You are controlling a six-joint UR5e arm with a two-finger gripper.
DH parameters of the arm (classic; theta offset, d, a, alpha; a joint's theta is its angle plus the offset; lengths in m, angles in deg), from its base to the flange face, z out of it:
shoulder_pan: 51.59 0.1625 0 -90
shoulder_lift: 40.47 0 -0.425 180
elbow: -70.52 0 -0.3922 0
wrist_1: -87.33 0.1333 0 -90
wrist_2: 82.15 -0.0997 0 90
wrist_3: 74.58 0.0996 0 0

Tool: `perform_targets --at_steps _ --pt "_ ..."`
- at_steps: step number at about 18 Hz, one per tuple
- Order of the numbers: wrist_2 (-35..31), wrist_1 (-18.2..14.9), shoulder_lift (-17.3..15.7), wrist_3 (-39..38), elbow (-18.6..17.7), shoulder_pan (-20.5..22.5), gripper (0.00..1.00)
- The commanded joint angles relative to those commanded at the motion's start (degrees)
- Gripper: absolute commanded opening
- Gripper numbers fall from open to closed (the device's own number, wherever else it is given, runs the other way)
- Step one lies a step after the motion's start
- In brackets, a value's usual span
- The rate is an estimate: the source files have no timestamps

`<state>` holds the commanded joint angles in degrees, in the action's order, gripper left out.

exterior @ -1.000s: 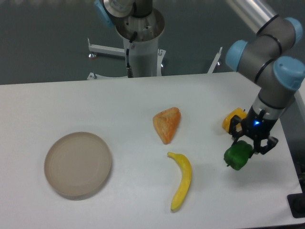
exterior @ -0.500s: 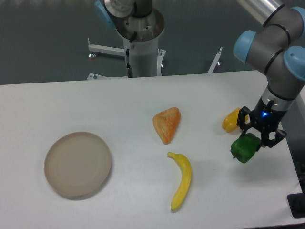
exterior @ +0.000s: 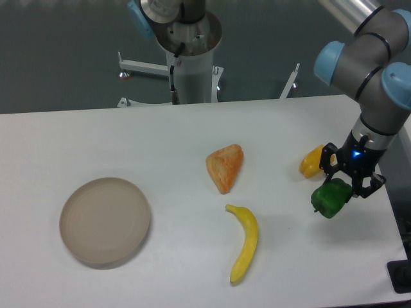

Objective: Pick up the green pepper from the table
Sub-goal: 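Lift the green pepper up off the table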

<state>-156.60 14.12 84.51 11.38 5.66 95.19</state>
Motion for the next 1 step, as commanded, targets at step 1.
perform_targets --at_steps 1 --pt "0.0 0.0 0.0 0.0 0.0 0.0 0.36"
